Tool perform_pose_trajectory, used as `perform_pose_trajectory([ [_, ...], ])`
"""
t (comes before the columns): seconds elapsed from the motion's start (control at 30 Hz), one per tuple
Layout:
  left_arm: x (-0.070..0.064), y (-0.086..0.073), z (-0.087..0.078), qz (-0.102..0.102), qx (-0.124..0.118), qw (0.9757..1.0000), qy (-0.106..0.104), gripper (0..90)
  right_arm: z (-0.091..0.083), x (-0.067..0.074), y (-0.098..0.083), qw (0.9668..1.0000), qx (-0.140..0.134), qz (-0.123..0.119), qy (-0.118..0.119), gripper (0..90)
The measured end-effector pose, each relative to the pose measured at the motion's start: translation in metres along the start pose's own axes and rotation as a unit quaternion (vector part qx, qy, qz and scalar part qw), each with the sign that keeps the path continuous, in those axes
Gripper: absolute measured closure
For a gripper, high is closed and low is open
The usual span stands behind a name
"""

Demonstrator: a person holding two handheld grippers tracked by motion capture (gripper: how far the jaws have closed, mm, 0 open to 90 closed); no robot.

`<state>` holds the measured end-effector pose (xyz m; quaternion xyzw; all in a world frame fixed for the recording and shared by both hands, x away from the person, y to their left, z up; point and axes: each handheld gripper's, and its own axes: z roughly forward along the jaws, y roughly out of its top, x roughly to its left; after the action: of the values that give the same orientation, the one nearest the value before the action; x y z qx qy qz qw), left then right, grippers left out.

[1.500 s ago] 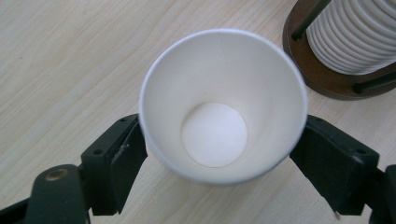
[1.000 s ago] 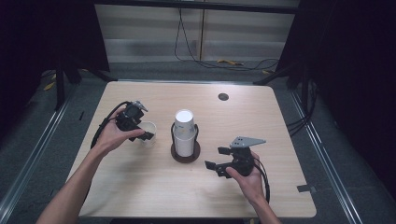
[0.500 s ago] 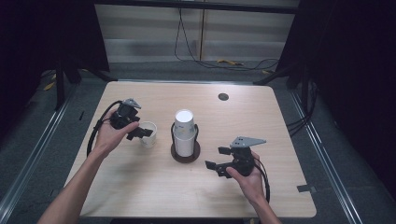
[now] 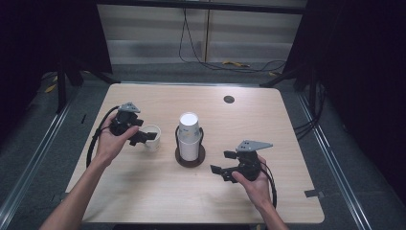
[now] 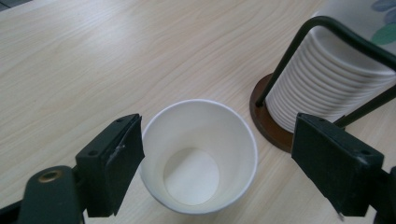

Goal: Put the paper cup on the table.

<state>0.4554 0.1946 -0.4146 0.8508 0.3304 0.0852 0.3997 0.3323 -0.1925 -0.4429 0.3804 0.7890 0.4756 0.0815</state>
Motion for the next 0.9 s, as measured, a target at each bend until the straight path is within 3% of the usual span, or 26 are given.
perform_pose_trajectory([
  [0.2, -0.003, -0.006, -0.003, -0.011, -0.009, 0.9999, 0.009, 17.8, -0.001, 0.0, 0.0, 1.0, -0.002, -0.001, 0.001, 17.7],
  [0.3, -0.006, -0.008, -0.006, -0.016, -0.021, 0.9996, -0.003, 17.8, -0.001, 0.0, 0.0, 1.0, -0.003, 0.001, 0.0, 17.7],
  [0.43, -0.01, -0.01, -0.009, -0.002, -0.026, 0.9996, -0.01, 17.8, 0.0, 0.0, 0.0, 1.0, 0.0, 0.001, 0.0, 17.7],
  [0.73, -0.019, -0.019, -0.015, -0.017, -0.059, 0.9978, -0.024, 17.8, 0.0, 0.0, 0.0, 1.0, -0.002, 0.0, 0.0, 17.7],
  [0.8, -0.021, -0.022, -0.017, -0.021, -0.071, 0.9966, -0.037, 17.8, 0.0, 0.0, 0.0, 1.0, -0.002, 0.0, 0.0, 17.7],
  [0.9, -0.025, -0.027, -0.019, -0.021, -0.078, 0.9961, -0.037, 17.7, -0.001, 0.0, 0.0, 1.0, -0.002, 0.0, 0.0, 17.7],
])
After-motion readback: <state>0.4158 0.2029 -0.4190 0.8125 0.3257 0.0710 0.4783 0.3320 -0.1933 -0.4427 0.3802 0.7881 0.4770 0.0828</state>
